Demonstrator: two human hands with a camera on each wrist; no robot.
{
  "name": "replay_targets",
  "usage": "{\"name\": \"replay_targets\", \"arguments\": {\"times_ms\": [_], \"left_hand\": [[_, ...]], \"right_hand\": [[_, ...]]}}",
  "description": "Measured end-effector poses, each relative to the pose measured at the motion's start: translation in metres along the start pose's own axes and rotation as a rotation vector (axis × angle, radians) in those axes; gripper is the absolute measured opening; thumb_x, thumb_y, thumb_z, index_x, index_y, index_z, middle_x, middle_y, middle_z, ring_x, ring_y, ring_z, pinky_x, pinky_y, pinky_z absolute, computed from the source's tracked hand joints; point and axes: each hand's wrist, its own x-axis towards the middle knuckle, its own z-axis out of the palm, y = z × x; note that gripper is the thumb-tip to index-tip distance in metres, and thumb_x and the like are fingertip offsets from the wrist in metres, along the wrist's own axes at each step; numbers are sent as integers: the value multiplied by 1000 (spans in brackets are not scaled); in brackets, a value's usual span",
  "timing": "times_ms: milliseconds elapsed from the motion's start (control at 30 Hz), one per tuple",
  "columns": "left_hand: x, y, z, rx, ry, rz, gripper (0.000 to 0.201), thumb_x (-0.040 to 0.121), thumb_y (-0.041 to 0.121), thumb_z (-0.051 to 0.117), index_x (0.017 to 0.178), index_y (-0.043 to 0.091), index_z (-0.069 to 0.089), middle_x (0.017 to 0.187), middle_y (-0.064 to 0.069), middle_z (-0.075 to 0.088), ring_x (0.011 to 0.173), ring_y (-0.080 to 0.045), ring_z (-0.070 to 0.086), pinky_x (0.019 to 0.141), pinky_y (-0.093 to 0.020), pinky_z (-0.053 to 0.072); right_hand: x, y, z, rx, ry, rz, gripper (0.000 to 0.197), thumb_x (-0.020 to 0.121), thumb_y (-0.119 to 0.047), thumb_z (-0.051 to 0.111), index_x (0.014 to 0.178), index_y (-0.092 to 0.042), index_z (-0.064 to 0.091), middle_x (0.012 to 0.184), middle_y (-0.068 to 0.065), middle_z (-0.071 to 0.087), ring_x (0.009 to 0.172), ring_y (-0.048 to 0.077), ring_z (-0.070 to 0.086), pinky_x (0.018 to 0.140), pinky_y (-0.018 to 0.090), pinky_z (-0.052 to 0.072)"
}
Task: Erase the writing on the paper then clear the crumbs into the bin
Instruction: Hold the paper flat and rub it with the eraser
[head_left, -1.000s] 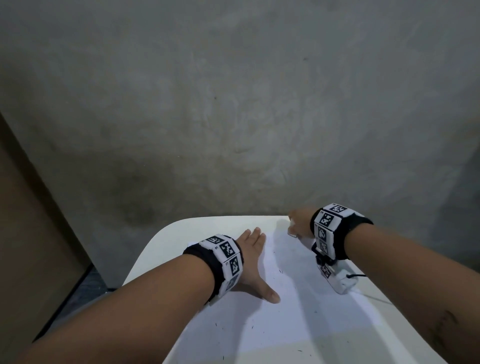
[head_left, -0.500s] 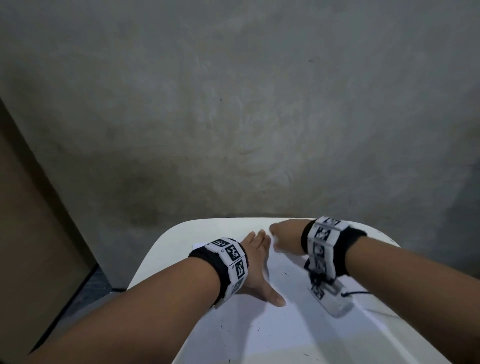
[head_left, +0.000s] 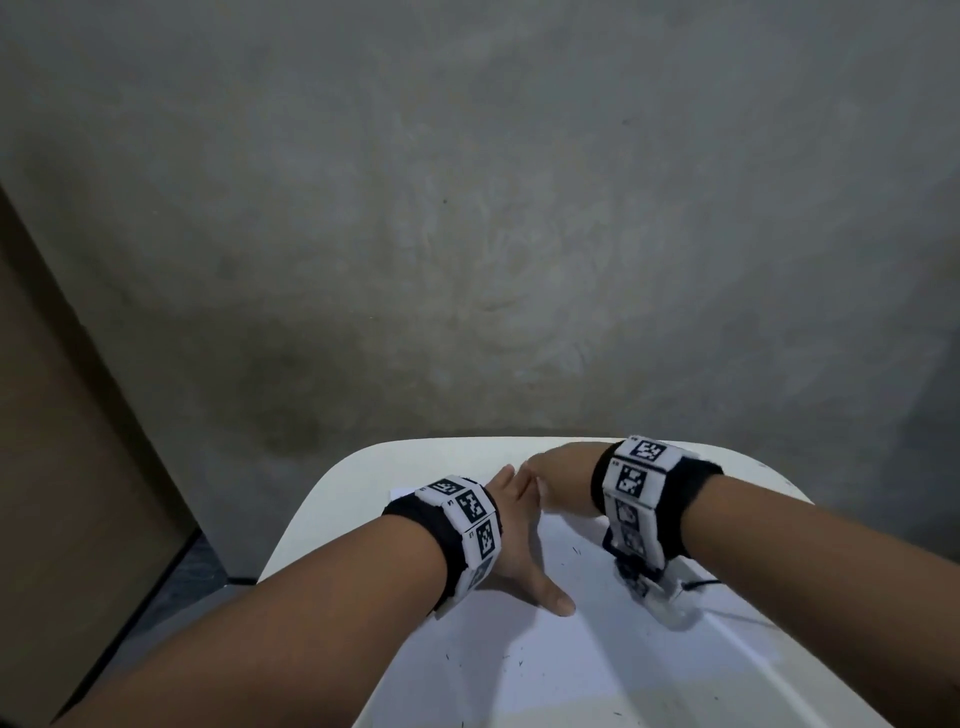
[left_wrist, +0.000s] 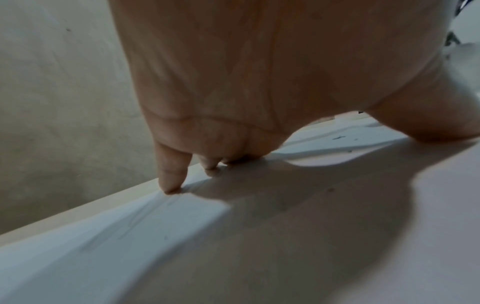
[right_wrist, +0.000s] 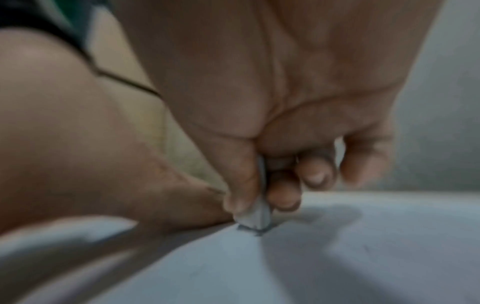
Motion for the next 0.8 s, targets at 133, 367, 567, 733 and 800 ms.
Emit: {"name": "replay_targets", "arguments": {"times_ms": [133,367,567,733,800], "left_hand": [[1,-3,5,-21,-5,-10,133,71,83,60,153,20,-24,160,3,-30,150,-19,-21,119,-48,-2],[-15,-15,9,1,-36,-20,133,72,82,59,152,19,-27,158,5,-33,149,-17,-23,119,-45,-3],[-12,-16,10,-17,-32,-23,135,70,83,60,152,21,-27,159,5,-32,149,-16,-23,119,-47,-1],[-14,-14,8,-9,-26,-15,134,70,82,61,152,20,-26,160,5,-30,150,-17,-20,120,-48,3],[-15,-15,9,-20,-28,-12,133,71,82,60,153,21,-26,159,6,-31,149,-16,-22,119,-46,1]], "right_hand": [[4,19,-5,58,2,128,11,88,-18,53,91,-9,59,99,10,63,84,27,56,73,29,42],[9,13,7,7,73,106,24,90,-20,53,110,-8,61,116,8,65,95,29,62,84,34,51],[7,18,10,97,116,107,41,93,-26,52,131,-9,51,133,12,54,120,29,54,96,35,43],[6,-11,0,-13,13,5,27,90,-21,56,114,-9,60,114,5,66,103,28,64,84,31,51],[3,-3,-8,12,-7,0,18,92,-20,52,101,-7,61,101,8,64,96,29,61,74,28,44]]}}
